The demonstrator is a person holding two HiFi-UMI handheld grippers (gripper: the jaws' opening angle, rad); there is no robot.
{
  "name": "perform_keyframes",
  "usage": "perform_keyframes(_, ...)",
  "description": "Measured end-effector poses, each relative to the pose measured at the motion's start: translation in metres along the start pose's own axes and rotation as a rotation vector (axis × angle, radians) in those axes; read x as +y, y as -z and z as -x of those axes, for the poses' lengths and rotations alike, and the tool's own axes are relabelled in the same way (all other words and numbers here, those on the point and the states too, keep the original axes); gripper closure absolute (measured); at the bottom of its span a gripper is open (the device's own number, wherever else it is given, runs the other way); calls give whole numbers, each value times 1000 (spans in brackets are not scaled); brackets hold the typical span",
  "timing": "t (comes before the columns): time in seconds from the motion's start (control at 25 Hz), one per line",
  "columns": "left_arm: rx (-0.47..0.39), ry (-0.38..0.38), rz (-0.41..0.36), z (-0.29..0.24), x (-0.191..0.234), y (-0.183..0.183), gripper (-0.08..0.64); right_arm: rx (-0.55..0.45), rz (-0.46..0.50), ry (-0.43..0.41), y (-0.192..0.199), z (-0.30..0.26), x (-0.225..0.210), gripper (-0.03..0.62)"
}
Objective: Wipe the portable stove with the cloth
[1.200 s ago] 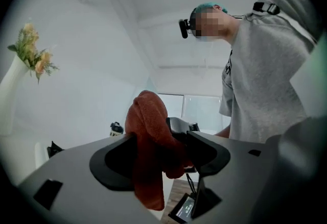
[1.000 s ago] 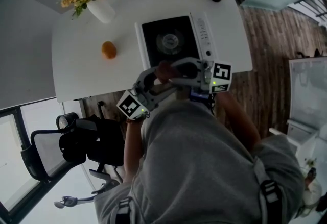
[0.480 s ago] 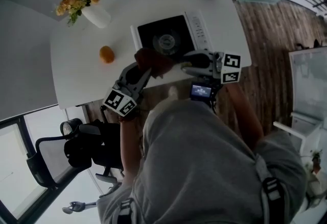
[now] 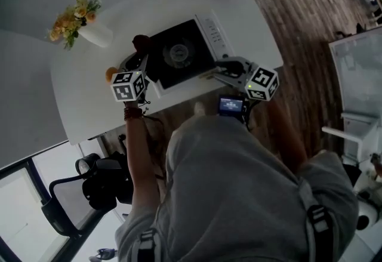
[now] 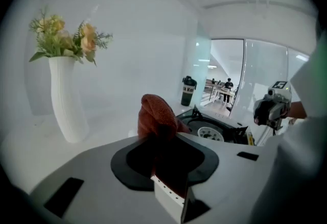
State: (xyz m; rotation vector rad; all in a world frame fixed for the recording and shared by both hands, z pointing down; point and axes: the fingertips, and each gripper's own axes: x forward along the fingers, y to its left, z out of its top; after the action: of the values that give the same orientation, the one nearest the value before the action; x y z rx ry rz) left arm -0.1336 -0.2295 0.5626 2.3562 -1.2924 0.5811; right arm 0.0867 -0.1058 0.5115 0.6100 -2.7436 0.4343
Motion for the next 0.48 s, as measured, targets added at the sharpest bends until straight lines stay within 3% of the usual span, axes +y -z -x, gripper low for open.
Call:
perform_keyframes(0.16,70,-4,3,-14,1,10,448,13,51,80,5,7,-5,446)
perform_keyframes(0.36,132,-10,-47,-12,-6,14,459,13,64,101,8,5,-6,446)
perform_keyframes(0.48,133,22,-54,-9,-12,16,459,71,88,134,13,-2,-6,443)
